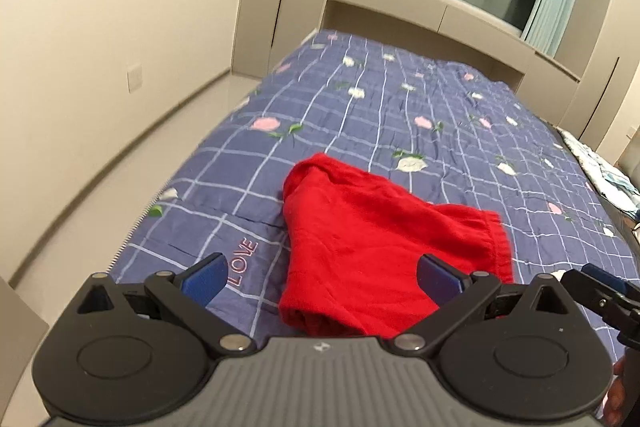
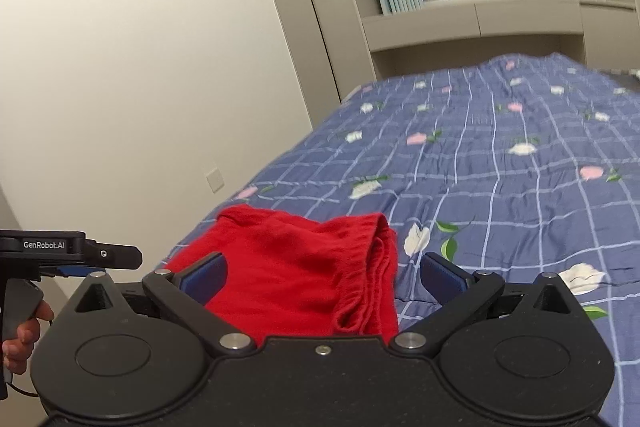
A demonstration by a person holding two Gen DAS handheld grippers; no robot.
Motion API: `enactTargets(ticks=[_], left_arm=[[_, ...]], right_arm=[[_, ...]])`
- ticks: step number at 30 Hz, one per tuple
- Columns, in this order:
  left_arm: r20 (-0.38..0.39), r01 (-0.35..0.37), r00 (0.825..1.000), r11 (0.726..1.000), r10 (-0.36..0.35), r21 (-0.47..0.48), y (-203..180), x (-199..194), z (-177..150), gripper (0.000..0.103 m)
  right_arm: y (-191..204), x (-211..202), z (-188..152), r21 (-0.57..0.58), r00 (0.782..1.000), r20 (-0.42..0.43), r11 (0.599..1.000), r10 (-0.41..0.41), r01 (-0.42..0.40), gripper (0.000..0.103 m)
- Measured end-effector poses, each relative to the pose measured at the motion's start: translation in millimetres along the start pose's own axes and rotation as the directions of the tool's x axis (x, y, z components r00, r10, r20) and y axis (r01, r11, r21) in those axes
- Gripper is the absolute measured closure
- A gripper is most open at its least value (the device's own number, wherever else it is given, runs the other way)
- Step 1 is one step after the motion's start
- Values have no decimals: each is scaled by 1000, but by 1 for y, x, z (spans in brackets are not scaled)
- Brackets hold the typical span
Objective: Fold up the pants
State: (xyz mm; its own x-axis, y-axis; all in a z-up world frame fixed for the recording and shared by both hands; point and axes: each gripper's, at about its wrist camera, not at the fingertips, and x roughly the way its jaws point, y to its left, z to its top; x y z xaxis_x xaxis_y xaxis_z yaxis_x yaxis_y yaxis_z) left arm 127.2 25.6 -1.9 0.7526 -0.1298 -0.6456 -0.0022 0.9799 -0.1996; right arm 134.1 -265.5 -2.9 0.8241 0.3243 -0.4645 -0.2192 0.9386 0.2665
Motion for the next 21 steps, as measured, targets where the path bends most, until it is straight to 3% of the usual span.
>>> enactTargets(ticks=[10, 21], left_arm=[[122, -20, 992, 998, 13, 52, -7, -53, -32, 0], [127, -51, 991, 995, 40, 85, -9, -79, -78, 0]], right_arm=[[38, -59, -25, -72, 997, 70, 997, -18, 23, 1], [57, -103, -57, -102, 992, 103, 991, -71, 82, 1]])
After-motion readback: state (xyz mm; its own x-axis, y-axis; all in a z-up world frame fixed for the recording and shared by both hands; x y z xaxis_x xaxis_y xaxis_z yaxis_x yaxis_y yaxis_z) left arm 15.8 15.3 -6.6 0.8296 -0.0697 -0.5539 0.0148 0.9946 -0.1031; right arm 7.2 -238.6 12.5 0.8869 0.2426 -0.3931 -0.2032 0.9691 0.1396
